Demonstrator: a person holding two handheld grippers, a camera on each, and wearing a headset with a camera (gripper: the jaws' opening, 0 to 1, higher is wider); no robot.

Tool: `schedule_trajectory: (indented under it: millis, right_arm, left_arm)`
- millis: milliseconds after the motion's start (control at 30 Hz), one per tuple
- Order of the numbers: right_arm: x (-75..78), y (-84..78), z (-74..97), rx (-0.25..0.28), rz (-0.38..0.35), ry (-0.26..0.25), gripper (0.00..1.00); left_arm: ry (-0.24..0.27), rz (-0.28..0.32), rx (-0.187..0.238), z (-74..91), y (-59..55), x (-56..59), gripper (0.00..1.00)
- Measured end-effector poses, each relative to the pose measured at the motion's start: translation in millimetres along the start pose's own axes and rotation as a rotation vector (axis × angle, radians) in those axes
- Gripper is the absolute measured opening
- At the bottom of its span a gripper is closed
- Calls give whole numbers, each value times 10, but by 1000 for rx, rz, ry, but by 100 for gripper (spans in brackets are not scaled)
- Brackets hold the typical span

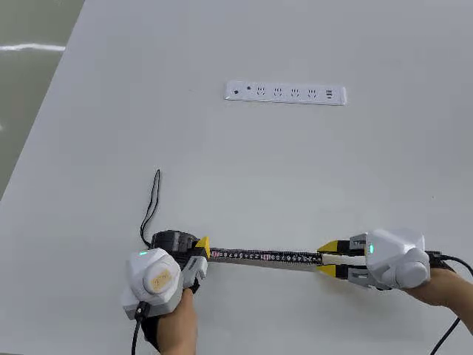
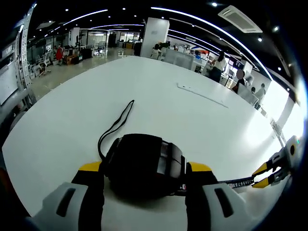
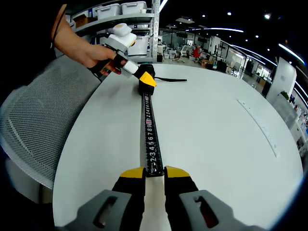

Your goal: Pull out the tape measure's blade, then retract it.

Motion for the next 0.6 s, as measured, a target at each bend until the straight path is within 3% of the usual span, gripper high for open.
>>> schedule_trajectory:
  millis: [600]
  right_arm:
    - [-28, 55, -44, 6, 8, 13, 13]
  left_arm:
    - [-18, -15, -42, 16, -19, -3, 63]
Point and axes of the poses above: the centre of the closed fingertips' face, and the gripper's own axes: z roughly backward along the fingers, x roughly to its right, y roughly out of its top, the point moved 2 cm from there along z, roughly backward along the fingers
